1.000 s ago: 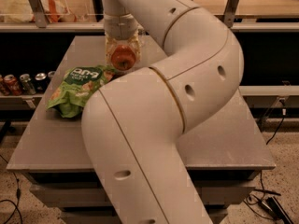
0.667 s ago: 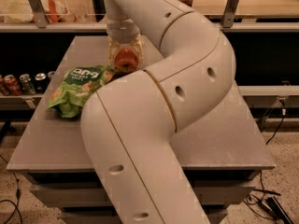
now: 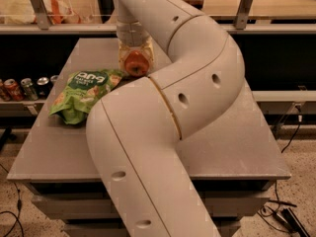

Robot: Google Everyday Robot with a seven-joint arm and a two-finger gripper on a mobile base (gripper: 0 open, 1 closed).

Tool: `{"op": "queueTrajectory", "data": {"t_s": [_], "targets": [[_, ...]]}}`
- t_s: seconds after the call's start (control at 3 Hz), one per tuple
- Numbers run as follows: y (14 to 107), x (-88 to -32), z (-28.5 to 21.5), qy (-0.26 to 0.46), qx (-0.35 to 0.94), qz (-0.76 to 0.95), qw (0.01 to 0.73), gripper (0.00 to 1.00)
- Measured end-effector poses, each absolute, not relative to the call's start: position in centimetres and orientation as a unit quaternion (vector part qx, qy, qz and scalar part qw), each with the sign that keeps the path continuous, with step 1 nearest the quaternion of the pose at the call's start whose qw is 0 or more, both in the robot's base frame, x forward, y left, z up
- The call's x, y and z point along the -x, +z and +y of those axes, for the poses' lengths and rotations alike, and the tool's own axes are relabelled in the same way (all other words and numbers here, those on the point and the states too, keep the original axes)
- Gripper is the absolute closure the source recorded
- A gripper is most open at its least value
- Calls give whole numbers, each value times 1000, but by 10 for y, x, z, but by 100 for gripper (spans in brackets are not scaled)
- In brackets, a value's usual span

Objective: Move apple near green rice chip bag

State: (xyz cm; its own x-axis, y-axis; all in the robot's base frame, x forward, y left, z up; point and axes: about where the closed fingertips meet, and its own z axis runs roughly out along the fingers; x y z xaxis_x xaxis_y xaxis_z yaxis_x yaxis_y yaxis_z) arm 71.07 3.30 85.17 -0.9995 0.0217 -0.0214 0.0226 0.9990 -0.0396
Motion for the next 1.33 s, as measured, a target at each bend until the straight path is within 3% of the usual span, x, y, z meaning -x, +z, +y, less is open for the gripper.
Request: {"op": "queueTrajectory", "data": {"t_s": [0.67, 1.0, 1.33], "targets": [[850, -714, 31, -20, -18, 1000, 11, 70], [849, -716, 29, -19, -22, 1000, 10, 47], [850, -715, 29, -19, -22, 1000, 10, 33]]}}
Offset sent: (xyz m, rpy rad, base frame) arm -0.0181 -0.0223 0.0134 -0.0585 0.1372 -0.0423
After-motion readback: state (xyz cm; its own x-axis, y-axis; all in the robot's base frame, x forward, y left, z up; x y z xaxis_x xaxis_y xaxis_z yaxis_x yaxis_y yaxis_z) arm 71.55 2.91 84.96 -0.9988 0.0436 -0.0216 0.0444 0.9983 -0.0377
